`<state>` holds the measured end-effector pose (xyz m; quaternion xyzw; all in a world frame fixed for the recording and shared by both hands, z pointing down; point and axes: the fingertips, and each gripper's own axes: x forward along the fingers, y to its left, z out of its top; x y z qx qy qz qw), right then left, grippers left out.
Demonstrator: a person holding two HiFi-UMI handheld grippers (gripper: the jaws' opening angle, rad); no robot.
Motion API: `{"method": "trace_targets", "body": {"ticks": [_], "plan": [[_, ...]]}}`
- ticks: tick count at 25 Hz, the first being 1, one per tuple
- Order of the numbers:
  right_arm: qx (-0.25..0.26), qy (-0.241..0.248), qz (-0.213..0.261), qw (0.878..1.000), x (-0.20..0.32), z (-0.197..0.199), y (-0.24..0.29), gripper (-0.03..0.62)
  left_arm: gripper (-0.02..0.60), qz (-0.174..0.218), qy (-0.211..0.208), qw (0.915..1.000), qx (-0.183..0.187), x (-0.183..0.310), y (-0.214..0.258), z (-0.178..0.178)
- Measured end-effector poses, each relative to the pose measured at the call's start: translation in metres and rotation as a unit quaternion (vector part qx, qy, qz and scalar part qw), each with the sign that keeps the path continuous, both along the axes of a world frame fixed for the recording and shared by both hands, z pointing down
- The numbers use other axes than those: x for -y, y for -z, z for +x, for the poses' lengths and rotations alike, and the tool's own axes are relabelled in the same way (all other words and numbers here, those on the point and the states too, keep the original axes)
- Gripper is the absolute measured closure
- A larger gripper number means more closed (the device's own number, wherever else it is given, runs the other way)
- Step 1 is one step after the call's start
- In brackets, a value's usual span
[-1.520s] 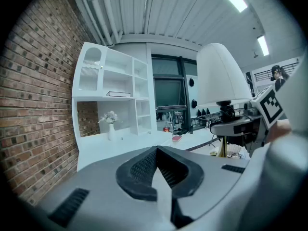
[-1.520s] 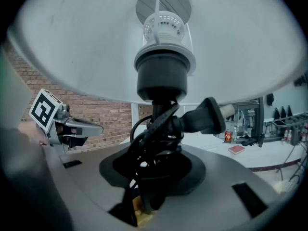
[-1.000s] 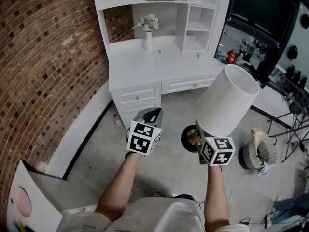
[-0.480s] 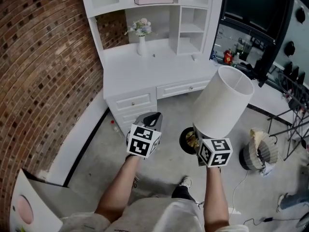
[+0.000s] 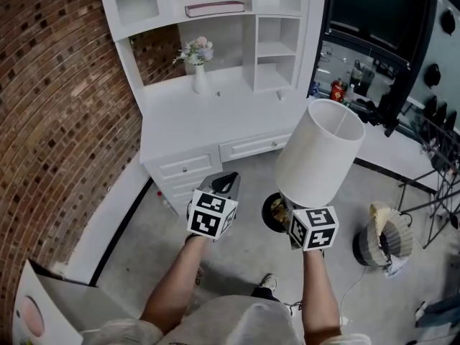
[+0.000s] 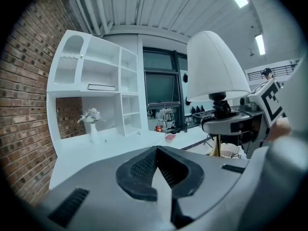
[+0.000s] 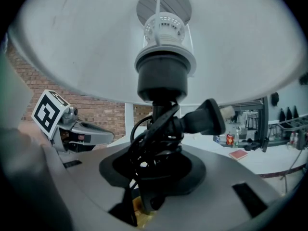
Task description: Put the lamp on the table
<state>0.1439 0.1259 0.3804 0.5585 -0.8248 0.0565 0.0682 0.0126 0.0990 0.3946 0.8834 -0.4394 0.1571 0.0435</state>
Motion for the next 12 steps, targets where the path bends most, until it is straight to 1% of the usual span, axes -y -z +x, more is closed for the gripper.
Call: {"method": "trace_targets", "body": {"ticks": [5,12], "plan": [[-0.002,0.013,0.003,1.0,0.035,0.033,0.004,0.459,0.584,0.0,0.006,1.0,-0.002,0.03,0.004,0.037],[0.005,0.023,0.003,1.0,0.079,0.072,0.005,0.459,0.584,-0.002,0.022,0.9998,0.003,0.063,0.006,0.071]]}}
